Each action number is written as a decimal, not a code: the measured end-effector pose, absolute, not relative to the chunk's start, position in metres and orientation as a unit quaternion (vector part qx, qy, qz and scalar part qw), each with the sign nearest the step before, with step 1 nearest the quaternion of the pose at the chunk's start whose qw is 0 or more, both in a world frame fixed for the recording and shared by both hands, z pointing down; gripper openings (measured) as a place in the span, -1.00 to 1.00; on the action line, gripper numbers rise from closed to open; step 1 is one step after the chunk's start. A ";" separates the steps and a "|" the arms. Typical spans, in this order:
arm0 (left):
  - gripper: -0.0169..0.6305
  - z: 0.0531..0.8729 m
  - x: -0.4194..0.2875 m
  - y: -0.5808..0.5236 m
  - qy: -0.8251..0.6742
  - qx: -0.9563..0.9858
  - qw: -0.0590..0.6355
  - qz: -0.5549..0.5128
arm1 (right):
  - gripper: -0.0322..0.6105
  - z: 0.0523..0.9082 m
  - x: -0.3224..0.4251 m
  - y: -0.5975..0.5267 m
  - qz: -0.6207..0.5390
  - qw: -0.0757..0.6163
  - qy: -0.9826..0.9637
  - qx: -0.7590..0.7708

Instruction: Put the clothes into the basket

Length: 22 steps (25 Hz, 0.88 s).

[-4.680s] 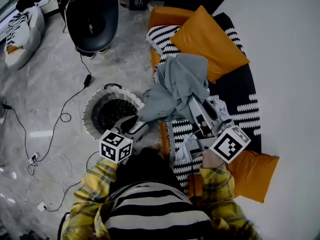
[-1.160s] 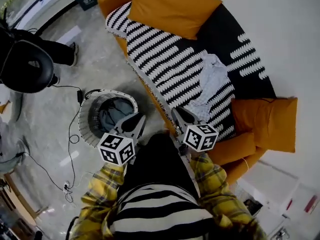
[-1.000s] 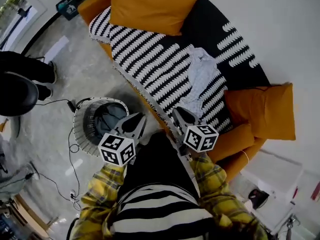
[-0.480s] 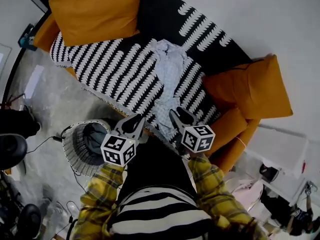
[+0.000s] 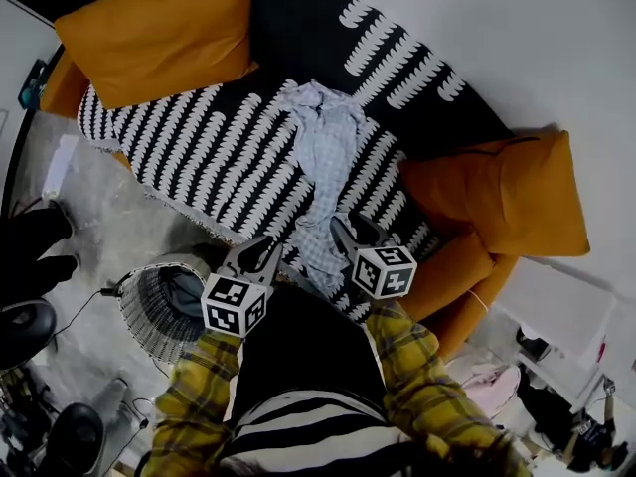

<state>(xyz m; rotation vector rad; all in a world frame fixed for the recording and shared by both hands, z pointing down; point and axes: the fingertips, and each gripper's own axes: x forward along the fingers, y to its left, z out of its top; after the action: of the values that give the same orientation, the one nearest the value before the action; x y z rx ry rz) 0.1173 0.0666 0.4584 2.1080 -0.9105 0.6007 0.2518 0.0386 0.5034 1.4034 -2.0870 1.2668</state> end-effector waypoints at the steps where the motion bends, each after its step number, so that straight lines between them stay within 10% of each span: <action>1: -0.77 0.464 0.118 0.063 -0.357 0.820 0.380 0.237 | -0.35 0.511 0.254 0.032 0.446 0.166 -0.729 0.492; 22: -0.76 0.550 0.113 0.025 -0.365 0.781 0.409 0.298 | -0.13 0.661 0.274 -0.029 0.486 0.237 -0.672 0.506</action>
<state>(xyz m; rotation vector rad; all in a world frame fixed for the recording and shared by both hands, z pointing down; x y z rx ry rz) 0.1126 0.0249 0.5497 1.9684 -0.9205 0.7496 0.2743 -0.0287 0.6614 1.3873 -1.8419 1.3328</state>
